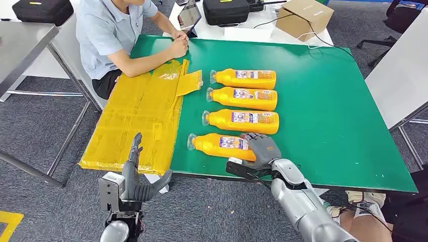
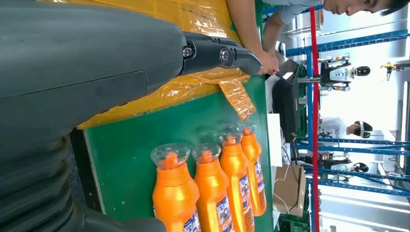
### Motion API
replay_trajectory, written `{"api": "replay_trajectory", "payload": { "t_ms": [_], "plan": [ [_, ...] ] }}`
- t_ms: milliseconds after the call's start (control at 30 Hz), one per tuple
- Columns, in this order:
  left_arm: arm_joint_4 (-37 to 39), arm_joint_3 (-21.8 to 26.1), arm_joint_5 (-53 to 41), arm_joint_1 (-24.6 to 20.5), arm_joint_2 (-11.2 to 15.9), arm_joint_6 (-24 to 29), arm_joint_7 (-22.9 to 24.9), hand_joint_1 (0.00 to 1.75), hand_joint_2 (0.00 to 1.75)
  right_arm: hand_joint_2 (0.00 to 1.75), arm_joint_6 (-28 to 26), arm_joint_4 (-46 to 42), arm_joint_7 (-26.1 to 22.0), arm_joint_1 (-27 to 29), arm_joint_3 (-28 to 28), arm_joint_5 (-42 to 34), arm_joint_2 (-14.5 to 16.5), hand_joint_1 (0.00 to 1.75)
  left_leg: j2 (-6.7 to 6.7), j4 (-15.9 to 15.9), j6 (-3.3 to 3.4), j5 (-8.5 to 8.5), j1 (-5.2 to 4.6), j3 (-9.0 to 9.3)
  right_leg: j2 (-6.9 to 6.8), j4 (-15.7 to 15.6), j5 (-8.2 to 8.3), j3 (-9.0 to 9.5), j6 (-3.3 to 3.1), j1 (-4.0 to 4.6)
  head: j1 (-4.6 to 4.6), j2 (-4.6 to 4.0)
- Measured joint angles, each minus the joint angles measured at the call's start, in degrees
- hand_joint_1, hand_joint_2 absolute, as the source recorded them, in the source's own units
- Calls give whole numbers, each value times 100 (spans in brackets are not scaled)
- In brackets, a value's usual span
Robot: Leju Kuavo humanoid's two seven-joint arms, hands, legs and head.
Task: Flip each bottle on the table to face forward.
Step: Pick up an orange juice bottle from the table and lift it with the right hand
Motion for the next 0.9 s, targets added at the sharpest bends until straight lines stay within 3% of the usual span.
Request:
{"api": "replay_trajectory", "payload": {
  "t_ms": [467, 600, 733, 833, 900],
  "plan": [
    [13, 5, 11, 2, 3, 10, -10, 0, 175, 175, -15, 36, -74, 15, 1, -205, 4, 175, -1, 0, 0, 0, 0, 4, 0, 0, 0, 3, 0, 0, 1, 0],
    [25, 18, 211, -5, 1, 51, 6, 0, 175, 175, 79, -37, -513, 122, -105, -954, 23, 175, 1, 0, 0, -1, 0, 11, 0, -1, 0, 9, 0, 1, 0, 0],
    [158, 39, 548, -54, -31, 151, 370, 0, 175, 175, 326, -795, -1120, 606, -285, -2072, 209, 175, -2, 0, -1, -1, 0, 7, 0, 1, -1, 7, -1, 3, 1, 0],
    [394, -73, -346, -112, -45, 704, 351, 0, 175, 175, 315, -1682, -1202, 962, -289, -2608, 461, 175, 0, 0, -2, 0, 2, 1, 0, 2, -1, -2, -2, 5, -2, 0],
    [486, -236, -818, -128, -63, 755, 242, 0, 175, 175, 222, -2212, -1241, 1078, -286, -2941, 624, 175, 0, 0, -2, 1, 4, 0, -1, 2, -2, -3, -3, 5, -1, 0]
  ]
}}
